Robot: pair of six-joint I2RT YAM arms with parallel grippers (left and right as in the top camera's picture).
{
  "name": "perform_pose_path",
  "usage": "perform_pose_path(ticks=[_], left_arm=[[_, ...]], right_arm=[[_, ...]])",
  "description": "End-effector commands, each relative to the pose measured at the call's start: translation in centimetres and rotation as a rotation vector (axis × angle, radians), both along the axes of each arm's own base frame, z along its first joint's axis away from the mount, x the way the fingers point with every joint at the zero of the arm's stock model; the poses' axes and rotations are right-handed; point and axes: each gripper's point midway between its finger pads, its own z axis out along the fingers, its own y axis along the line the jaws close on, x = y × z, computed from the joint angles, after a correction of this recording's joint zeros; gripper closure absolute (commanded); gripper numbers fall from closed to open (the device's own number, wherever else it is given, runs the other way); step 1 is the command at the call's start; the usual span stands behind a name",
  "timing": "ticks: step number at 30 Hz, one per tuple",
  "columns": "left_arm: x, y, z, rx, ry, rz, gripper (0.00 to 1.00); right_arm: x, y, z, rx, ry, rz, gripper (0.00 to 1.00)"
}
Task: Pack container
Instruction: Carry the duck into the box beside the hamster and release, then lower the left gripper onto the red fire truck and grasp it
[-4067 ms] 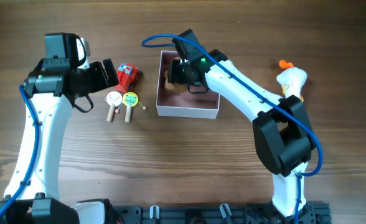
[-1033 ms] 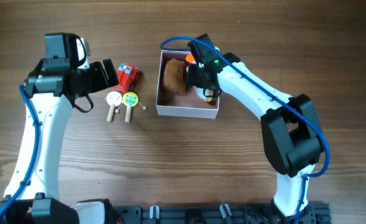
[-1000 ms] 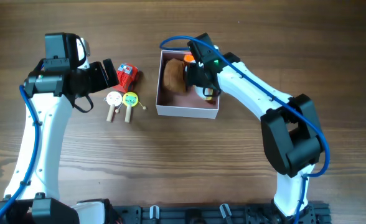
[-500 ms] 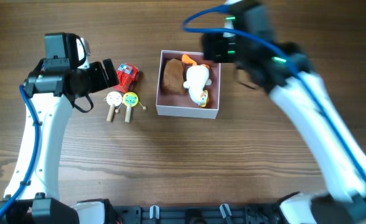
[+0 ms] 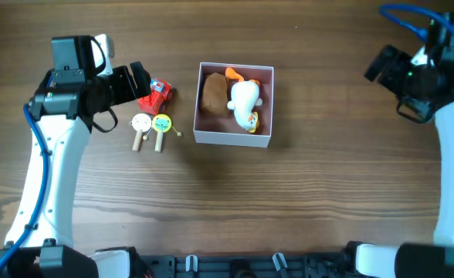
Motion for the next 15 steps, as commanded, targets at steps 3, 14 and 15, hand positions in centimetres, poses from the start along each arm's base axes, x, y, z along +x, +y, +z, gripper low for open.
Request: perform_pose_path(ticks=[3, 14, 15], left_arm=[[1.4, -1.3, -3.9, 0.164, 0.140, -0.210, 0.03], [4.5, -1.2, -12.6, 0.362, 0.274, -0.299, 0.09], [4.6, -1.0, -12.9, 0.361, 0.276, -0.291, 0.09]], right_arm=[[0.0, -0.7, -5.8, 0.124, 0.153, -0.046, 0.00], [0.6, -0.8, -10.9, 0.154, 0.297, -0.051, 0.00], [0.6, -0.8, -10.9, 0.155, 0.298, -0.051, 0.00]])
